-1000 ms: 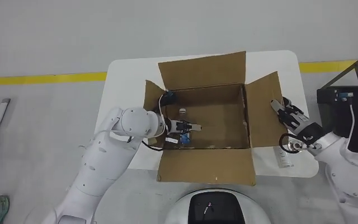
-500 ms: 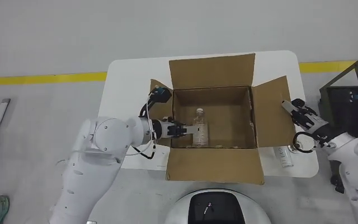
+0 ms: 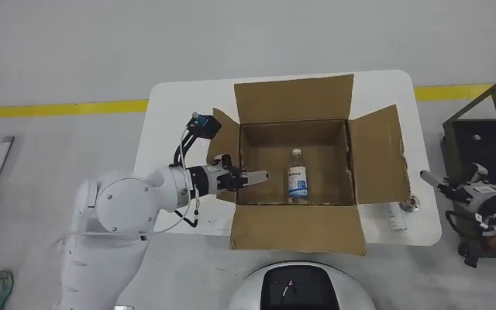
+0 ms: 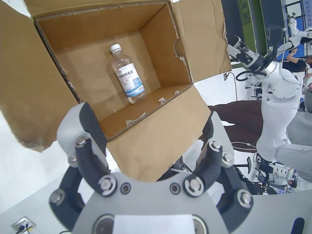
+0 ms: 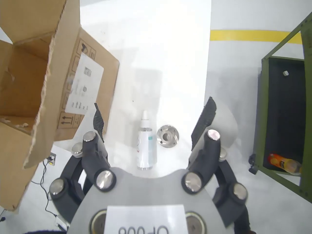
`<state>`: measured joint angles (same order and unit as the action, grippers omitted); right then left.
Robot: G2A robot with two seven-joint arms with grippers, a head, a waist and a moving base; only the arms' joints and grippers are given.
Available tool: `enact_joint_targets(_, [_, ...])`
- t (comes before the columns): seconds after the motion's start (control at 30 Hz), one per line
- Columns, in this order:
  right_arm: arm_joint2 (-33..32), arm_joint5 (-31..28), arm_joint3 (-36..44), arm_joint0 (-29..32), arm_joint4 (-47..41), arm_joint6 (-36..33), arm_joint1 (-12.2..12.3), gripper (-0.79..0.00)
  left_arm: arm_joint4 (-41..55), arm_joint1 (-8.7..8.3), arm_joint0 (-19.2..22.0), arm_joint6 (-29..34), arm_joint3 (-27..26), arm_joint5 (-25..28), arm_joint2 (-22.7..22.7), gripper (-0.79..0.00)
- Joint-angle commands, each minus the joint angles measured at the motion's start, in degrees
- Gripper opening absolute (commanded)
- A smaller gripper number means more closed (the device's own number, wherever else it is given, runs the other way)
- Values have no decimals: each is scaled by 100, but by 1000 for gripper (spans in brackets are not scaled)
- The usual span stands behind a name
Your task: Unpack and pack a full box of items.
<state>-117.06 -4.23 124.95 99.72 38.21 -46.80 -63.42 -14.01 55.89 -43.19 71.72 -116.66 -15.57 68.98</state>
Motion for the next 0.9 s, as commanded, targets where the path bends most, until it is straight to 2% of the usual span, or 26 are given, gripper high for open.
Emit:
enact_joint_targets(0.0, [115,-57,48,98,145,-70,5,-785,13,-7,-11,-12,-5,29,-1,0])
enact_joint_targets(0.1, [384,-249,142,148,377,-166,20,-785,26,-10,-7,3,-1,57,-26,0])
enact_joint_targets(0.47, [408,-231,102,165,468,-187,23,-785,26,-10,-7,3,-1,57,-26,0])
enact_joint_targets(0.57, [707,39,70,124,1129,-523,46,-785,26,-10,-7,3,-1,57,-26,0])
enact_joint_targets(0.7, [1206,432,-27,-144,1537,-996,59,-785,26,-10,-7,3,-1,57,-26,0])
enact_joint_targets(0.73, [1321,509,-67,-222,1608,-1056,60,-757,26,-10,-7,3,-1,57,-26,0])
enact_joint_targets(0.8, [1509,591,-133,-369,1764,-1243,67,-551,26,-10,-7,3,-1,57,-26,0])
enact_joint_targets(0.83, [1577,634,-155,-442,1859,-1299,71,-533,26,-10,-7,3,-1,57,-26,0])
enact_joint_targets(0.87, [1646,676,-198,-503,1937,-1382,74,-468,26,-10,-7,3,-1,57,-26,0])
